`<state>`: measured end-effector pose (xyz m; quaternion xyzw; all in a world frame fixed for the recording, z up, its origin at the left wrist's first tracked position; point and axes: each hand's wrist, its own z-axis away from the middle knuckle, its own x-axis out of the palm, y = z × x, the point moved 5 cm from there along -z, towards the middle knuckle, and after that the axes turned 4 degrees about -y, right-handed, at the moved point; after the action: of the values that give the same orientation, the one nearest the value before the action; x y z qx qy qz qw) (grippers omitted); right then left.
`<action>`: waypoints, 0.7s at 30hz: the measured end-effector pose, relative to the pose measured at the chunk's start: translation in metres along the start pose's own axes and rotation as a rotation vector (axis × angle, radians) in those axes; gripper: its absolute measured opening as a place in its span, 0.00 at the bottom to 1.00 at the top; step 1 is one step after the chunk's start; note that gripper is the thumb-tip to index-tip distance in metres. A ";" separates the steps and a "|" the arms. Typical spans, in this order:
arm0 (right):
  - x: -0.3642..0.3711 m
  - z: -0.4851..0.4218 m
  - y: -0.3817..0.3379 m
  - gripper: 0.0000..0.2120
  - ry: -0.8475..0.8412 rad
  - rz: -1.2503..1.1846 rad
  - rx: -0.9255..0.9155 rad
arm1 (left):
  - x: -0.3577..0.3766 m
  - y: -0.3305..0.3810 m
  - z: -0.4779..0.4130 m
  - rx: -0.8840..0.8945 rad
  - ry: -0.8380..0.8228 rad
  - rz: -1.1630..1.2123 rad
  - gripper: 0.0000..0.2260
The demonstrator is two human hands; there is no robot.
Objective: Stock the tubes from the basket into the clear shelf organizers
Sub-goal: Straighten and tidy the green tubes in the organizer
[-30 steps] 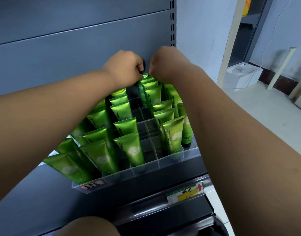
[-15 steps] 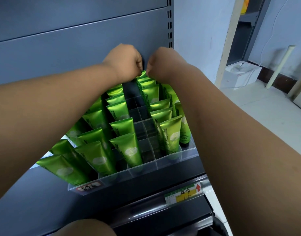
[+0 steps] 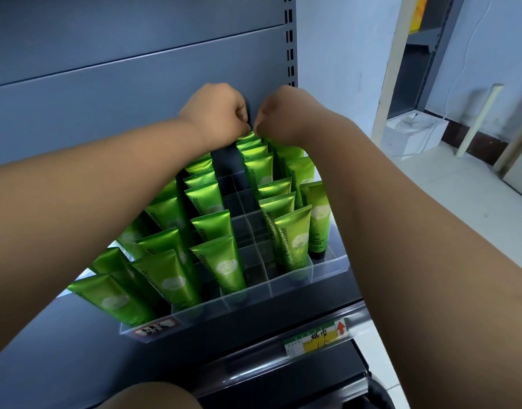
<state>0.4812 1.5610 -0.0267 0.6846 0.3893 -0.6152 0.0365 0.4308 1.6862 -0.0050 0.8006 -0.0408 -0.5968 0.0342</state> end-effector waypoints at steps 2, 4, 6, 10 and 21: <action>-0.006 0.005 0.001 0.09 -0.009 -0.047 -0.011 | -0.006 0.002 0.006 -0.013 0.045 0.021 0.06; -0.013 0.012 0.003 0.10 -0.027 -0.088 -0.018 | -0.010 0.005 0.013 -0.032 0.059 0.045 0.09; -0.021 0.019 0.006 0.13 -0.032 -0.075 -0.025 | -0.013 0.009 0.019 -0.064 0.052 0.079 0.11; -0.038 0.036 0.009 0.12 0.027 -0.081 -0.023 | -0.019 0.022 0.037 -0.095 0.071 0.170 0.12; -0.058 0.147 -0.001 0.12 0.235 -0.003 -0.152 | -0.036 0.086 0.097 -0.020 0.107 0.376 0.05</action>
<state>0.3644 1.4550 -0.0110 0.7466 0.4374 -0.4996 0.0417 0.3259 1.6036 0.0105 0.8092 -0.1816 -0.5367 0.1553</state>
